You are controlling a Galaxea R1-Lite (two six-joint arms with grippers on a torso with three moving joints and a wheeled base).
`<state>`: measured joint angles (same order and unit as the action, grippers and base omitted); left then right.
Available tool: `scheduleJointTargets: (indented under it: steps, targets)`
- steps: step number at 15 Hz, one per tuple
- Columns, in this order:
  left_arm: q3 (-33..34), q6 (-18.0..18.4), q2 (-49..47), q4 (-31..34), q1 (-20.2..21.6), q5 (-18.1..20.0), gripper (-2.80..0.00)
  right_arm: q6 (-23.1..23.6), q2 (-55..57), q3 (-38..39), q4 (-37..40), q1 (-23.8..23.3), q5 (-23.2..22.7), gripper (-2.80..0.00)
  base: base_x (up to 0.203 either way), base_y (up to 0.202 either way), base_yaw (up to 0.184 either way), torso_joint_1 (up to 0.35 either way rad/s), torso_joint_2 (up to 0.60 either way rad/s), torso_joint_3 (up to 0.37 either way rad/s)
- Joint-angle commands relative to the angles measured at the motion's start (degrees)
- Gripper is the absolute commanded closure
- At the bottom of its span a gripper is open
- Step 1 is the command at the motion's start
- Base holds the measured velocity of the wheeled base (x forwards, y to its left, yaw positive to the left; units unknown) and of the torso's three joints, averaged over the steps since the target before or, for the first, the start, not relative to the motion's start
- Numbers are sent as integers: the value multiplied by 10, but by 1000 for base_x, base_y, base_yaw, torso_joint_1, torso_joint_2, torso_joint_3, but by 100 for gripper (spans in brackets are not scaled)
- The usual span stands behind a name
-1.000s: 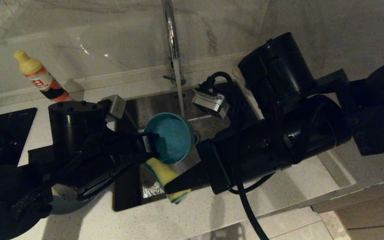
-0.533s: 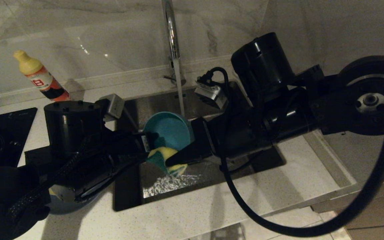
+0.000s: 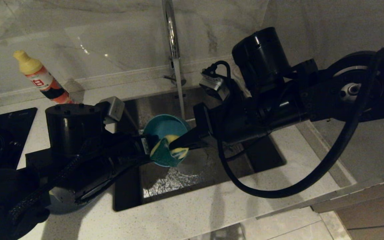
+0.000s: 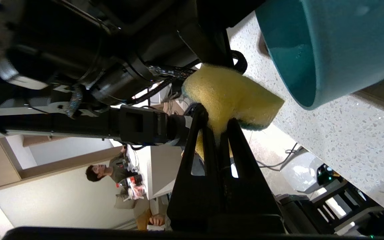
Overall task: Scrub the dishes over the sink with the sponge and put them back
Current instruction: Wipe the bowl
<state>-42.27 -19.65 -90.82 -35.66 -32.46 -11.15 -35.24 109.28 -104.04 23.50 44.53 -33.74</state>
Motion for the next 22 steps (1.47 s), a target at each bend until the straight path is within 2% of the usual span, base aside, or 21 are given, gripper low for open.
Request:
scheduleJointTargets:
  steps: [1,4,8,12,18,22]
  targets:
    - [-4,-2,-1,-3,0,-2,0,-2,-22,13,2,-1,-3,0,0,0,0,0,0,0]
    - [-2,-3,-6,-3,0,-26,0,-3,-46,52,0,0,-5,0,0,0,0,0,0,0]
    - [1,-2,-9,-20,0,-30,0,-2,-36,62,-3,1,-4,0,0,0,0,0,0,0]
    - [1,0,-8,-27,0,-33,0,-5,-9,24,-4,0,-4,0,0,0,0,0,0,0]
    - [16,16,-7,-64,-1,-38,0,-44,26,-33,-5,-3,-2,0,0,0,0,0,0,0]
    - [17,21,-5,-65,-1,-37,0,-52,38,-51,-6,-29,-1,0,0,0,0,0,0,0]
